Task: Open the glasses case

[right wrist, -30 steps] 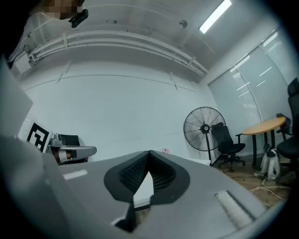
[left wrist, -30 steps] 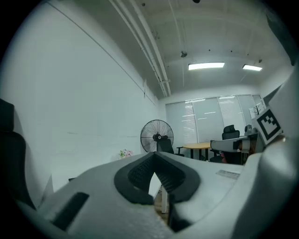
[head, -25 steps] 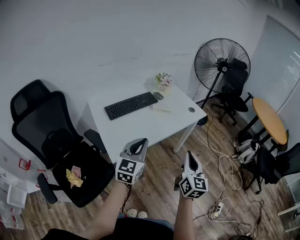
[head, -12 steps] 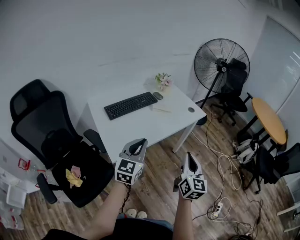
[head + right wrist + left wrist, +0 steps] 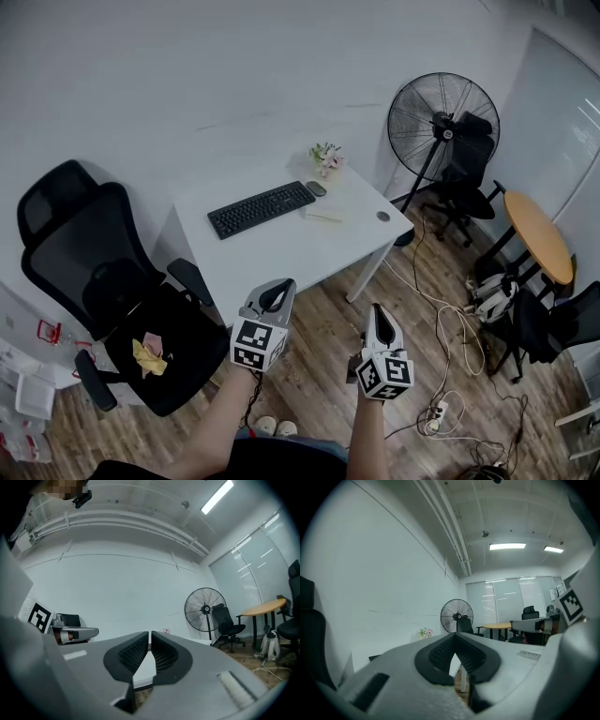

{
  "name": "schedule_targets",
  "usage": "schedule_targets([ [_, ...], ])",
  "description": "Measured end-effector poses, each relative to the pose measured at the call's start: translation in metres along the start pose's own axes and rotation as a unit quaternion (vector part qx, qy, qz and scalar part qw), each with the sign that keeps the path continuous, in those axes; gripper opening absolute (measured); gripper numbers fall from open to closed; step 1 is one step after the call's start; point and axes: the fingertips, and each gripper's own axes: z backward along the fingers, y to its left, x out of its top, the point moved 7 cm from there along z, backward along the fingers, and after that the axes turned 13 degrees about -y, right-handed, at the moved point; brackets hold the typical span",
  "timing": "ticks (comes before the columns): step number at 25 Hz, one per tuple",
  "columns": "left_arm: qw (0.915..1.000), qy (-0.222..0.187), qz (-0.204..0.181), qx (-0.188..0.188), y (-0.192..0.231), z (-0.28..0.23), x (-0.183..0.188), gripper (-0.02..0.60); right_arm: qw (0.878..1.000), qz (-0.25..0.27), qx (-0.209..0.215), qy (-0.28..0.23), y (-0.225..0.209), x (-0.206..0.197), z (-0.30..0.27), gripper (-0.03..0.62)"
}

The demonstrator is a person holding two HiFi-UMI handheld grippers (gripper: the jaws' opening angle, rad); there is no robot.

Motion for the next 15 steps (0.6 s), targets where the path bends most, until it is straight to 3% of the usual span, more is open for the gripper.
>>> schedule_targets([
  [9, 1.0, 0.004, 0.008, 0.001, 0.013, -0.003, -0.007, 0.008, 1.0, -0.011, 0.0, 0.001, 0.004, -0.007, -0.012, 0.145],
  [15, 0.9999, 0.005, 0.012, -0.002, 0.026, -0.004, -0.011, 0.008, 1.0, -0.015, -0.006, 0.002, 0.008, -0.013, -0.019, 0.183],
])
